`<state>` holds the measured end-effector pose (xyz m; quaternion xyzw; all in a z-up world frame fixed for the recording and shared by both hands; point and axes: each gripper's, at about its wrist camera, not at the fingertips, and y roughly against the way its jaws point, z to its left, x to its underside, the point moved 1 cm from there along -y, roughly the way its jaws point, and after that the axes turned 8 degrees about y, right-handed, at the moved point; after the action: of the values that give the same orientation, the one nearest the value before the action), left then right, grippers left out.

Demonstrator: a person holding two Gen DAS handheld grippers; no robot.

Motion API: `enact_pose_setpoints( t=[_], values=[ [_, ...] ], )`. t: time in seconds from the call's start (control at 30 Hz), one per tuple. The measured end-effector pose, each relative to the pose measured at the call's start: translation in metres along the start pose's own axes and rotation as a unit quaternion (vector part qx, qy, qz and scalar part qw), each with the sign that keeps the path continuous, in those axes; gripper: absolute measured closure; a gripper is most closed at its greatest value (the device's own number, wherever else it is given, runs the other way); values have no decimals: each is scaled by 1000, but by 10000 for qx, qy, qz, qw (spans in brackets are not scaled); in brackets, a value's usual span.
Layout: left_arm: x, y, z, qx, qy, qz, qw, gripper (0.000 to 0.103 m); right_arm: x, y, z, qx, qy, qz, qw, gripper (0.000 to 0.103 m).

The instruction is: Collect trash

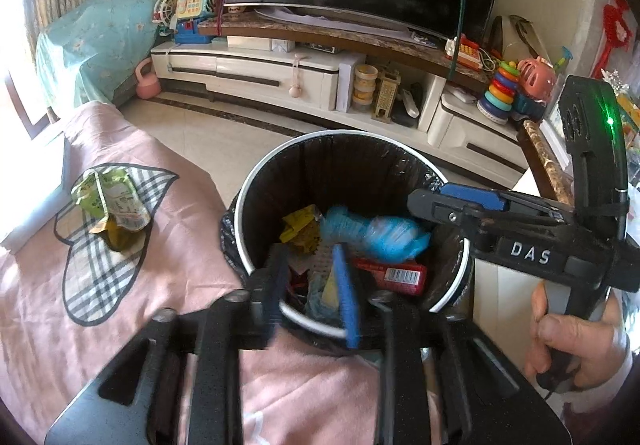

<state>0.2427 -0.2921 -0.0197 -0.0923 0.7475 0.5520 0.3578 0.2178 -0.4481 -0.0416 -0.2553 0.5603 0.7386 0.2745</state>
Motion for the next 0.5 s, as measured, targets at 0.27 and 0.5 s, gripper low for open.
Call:
enact_pose_setpoints(
  t=[0.27,0.5],
  values=[
    [21,28,15,-139,229,-192,9995,37,9,26,7,-131,-209,-336,9991,24],
    [53,59,26,-198,449,-383,9981,26,28,56,24,-256,-324,-619,9972,4]
  ],
)
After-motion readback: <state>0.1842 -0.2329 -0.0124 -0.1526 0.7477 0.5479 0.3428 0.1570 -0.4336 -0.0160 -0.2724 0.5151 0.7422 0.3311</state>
